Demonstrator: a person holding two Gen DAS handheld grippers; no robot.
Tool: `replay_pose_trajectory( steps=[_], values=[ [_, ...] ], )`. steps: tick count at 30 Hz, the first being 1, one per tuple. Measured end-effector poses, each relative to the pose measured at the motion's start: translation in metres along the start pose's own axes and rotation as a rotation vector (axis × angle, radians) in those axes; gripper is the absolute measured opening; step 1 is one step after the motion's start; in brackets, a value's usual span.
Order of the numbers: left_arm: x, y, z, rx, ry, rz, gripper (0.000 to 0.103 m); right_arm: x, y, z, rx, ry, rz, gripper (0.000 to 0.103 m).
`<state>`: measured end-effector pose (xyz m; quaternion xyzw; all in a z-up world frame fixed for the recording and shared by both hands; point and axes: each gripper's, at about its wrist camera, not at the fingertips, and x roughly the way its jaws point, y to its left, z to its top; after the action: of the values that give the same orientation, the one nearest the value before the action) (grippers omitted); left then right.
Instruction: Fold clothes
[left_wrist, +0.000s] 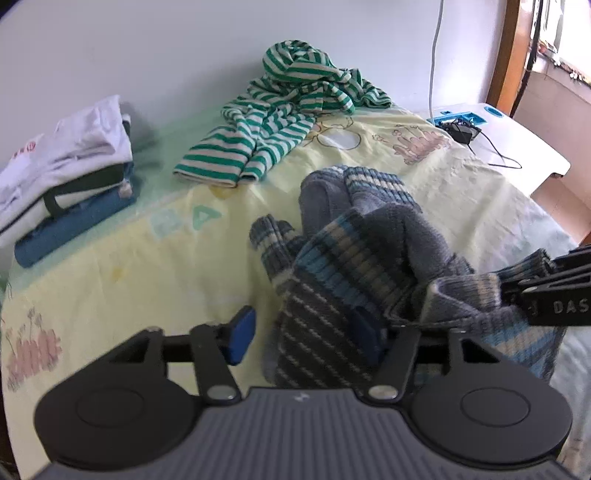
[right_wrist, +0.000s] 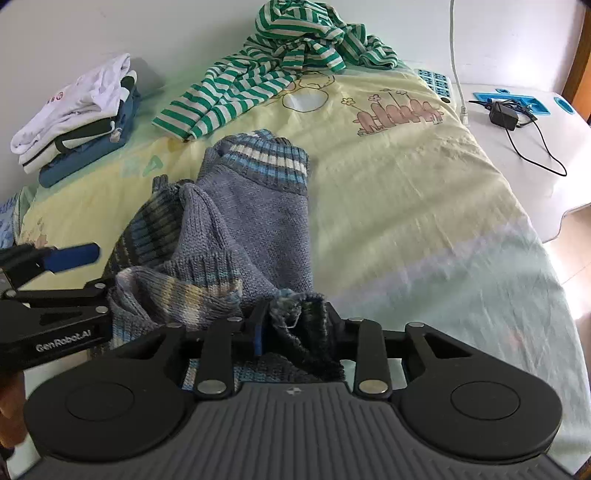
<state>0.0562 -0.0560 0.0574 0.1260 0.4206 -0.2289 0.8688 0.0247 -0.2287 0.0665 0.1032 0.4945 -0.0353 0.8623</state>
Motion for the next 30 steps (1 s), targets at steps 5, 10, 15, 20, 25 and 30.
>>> replay_pose_trajectory(
  steps=[5,10,15,20,25,30],
  values=[
    [-0.003,-0.005,-0.002,-0.023,0.007,-0.009,0.027,0.0,0.006,0.001,-0.011,-0.008,-0.009,0.024],
    [-0.011,-0.017,-0.009,-0.004,-0.01,0.011,0.009,-0.001,0.007,0.0,-0.006,-0.027,-0.005,0.014],
    [-0.026,-0.016,-0.016,-0.012,-0.026,0.007,0.007,-0.009,0.01,-0.004,-0.021,-0.048,-0.001,0.009],
    [-0.047,-0.013,-0.025,-0.016,-0.048,0.002,0.007,-0.023,0.01,-0.009,-0.017,-0.061,0.026,0.008],
    [-0.075,-0.013,-0.04,-0.017,-0.068,-0.019,0.006,-0.043,0.01,-0.023,-0.044,-0.057,0.051,0.007],
    [-0.1,-0.015,-0.063,-0.01,-0.066,-0.044,0.006,-0.058,0.015,-0.048,-0.114,-0.016,0.061,0.007]
  ],
)
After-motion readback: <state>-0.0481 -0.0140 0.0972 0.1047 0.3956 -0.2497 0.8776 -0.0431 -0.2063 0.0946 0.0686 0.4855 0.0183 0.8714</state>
